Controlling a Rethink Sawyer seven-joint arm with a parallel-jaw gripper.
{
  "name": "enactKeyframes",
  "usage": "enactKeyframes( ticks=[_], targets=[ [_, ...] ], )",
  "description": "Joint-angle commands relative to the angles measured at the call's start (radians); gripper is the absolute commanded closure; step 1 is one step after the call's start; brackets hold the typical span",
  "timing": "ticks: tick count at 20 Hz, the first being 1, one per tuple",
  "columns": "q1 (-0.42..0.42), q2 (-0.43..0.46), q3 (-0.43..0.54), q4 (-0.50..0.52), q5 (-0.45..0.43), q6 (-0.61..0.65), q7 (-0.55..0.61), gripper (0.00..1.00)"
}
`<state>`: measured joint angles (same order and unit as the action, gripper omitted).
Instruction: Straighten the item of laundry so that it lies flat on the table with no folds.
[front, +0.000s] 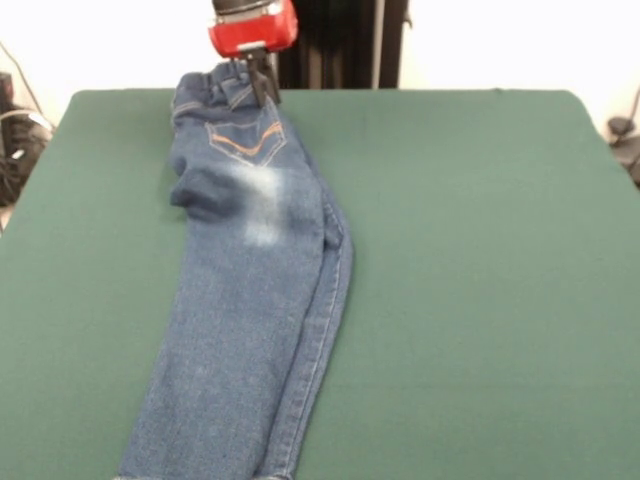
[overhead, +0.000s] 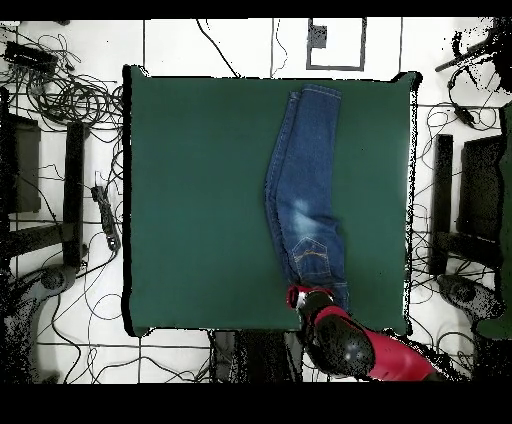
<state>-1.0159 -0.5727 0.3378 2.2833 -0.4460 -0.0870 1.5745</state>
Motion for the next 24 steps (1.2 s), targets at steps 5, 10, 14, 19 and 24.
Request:
enactKeyframes(
  ticks=[5,10,14,19,24],
  targets=[
    [-0.078,0.038,0.278,-0.045,0.003,0.235,0.016,1.0],
    [-0.101,0.049,0.333,-0.046,0.03,0.267,0.034,1.0],
    [-0.122,0.056,0.363,-0.053,0.045,0.294,0.039,1.0],
    [-0.149,0.063,0.39,-0.059,0.061,0.334,0.039,1.0],
    [-0.162,0.055,0.396,-0.088,0.058,0.401,0.005,1.0]
  ],
)
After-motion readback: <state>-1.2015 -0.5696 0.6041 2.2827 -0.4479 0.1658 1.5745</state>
